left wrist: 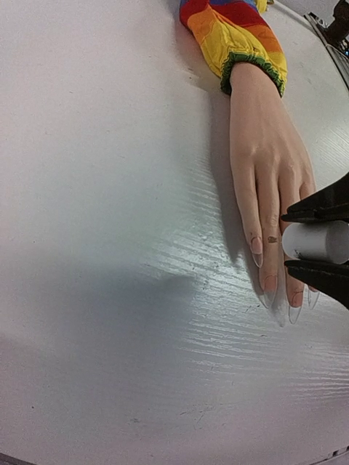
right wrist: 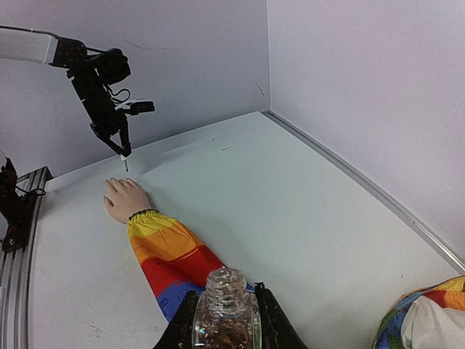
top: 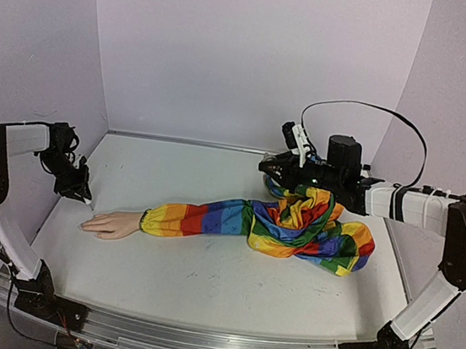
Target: Paint the nails
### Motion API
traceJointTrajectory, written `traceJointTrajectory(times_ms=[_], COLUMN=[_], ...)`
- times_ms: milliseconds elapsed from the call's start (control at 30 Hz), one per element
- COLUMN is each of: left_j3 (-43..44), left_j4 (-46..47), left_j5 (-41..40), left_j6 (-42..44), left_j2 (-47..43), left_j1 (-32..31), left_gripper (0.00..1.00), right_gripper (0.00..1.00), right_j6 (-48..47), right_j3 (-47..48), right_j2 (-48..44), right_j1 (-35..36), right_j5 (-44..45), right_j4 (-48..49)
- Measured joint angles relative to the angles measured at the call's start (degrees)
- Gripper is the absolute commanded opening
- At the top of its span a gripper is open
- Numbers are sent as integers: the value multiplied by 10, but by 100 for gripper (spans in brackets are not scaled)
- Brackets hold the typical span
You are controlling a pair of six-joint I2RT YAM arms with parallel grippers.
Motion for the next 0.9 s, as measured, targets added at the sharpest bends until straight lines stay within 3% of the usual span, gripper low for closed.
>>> traceJointTrajectory(times_ms=[900], left_j3=[0], left_j4=[2], left_j5=[2], left_j6=[11], left_j2=[25], left_j1=[2], left_gripper=[0], right_gripper=[0], right_j6=[0], right_j3=[0], right_j2=[0], right_j1=[0], right_j5=[-7], right_j4=[-2])
